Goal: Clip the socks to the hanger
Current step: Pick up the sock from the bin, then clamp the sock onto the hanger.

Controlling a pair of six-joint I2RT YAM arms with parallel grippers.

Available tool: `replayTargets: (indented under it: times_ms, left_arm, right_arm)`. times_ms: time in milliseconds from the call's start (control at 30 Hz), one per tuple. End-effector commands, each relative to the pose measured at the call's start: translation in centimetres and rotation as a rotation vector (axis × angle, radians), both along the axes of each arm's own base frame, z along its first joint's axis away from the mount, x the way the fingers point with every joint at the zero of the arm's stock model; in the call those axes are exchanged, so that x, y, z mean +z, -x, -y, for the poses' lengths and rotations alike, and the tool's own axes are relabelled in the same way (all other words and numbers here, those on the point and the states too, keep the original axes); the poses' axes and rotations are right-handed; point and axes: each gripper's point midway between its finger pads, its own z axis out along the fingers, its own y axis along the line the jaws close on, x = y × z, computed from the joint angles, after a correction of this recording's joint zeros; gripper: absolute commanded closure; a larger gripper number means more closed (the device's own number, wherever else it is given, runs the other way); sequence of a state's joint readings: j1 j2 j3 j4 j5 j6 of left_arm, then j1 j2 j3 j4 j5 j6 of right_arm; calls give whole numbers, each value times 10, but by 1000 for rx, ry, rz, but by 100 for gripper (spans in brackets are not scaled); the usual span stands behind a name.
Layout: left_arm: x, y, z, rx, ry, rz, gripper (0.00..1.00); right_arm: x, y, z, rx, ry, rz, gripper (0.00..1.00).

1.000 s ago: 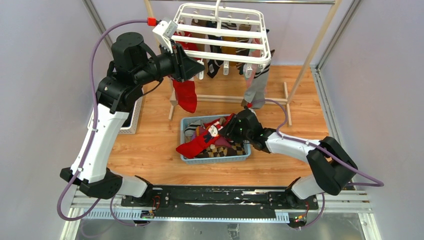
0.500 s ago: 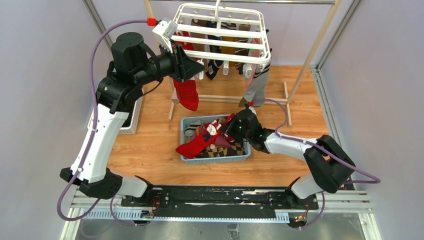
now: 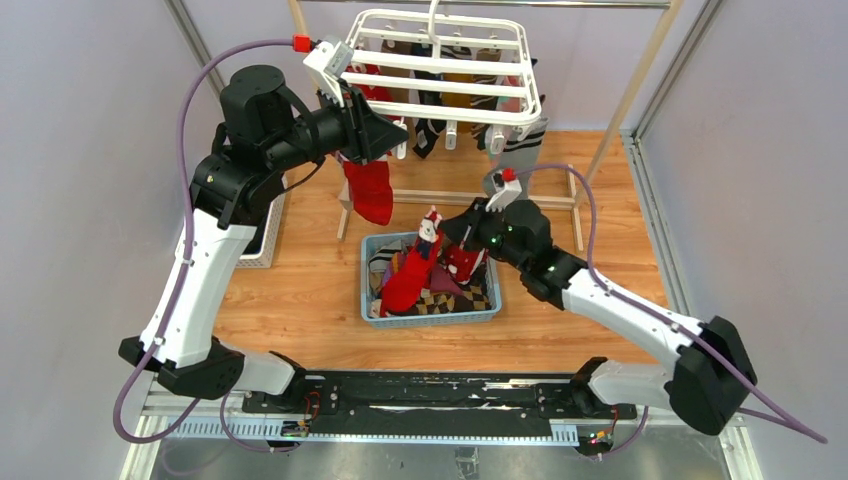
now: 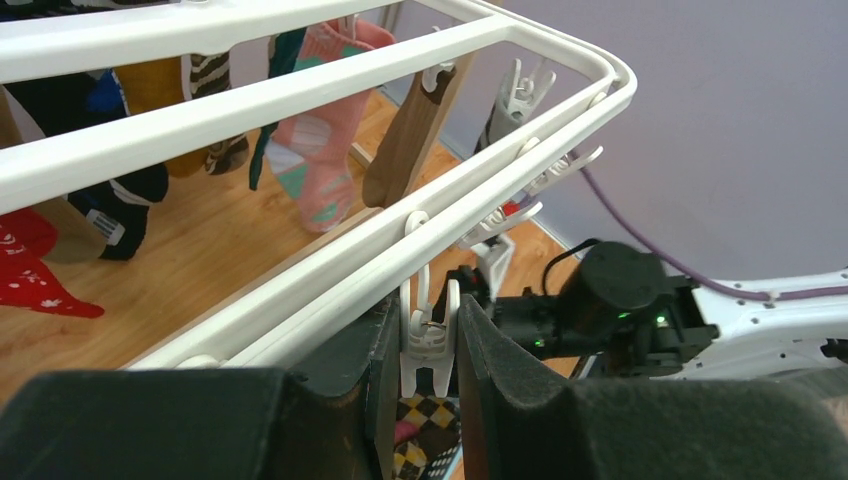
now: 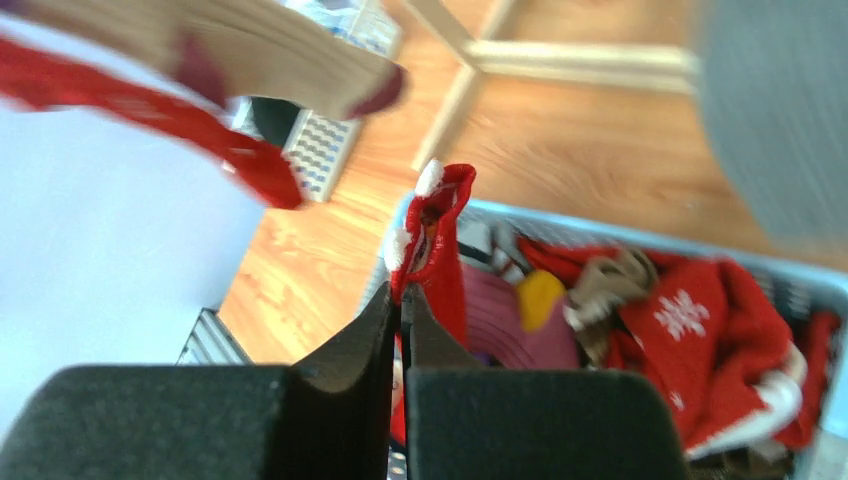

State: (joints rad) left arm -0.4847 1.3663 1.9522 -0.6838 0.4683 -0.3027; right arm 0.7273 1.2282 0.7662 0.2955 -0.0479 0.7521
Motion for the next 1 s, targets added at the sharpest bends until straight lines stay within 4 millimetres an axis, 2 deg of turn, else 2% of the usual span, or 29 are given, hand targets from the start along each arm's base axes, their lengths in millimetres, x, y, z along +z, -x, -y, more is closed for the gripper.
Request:
replayTargets:
  times_ms: [0, 167, 367, 533, 733, 967]
  left_arm:
    - [5, 16, -3, -34, 1, 2, 94]
    - [5, 15, -2, -37, 7, -3, 94]
    - [2, 15, 0, -45, 6, -9, 94]
    - [0, 18, 3, -77, 7, -13, 94]
    - [0, 18, 5, -86, 14, -14, 94]
    - [2, 23, 7, -119, 22, -9, 94]
  right_arm:
    - [82, 30, -16, 225, 90, 323, 100]
    - [126, 53, -16, 315, 194, 502, 100]
    - [157, 59, -5, 264, 263, 641, 100]
    - [184, 68, -12, 271, 262, 772, 100]
    - [214, 64, -16, 260, 281, 867, 100]
    - [236, 64, -32, 322, 299, 935, 100]
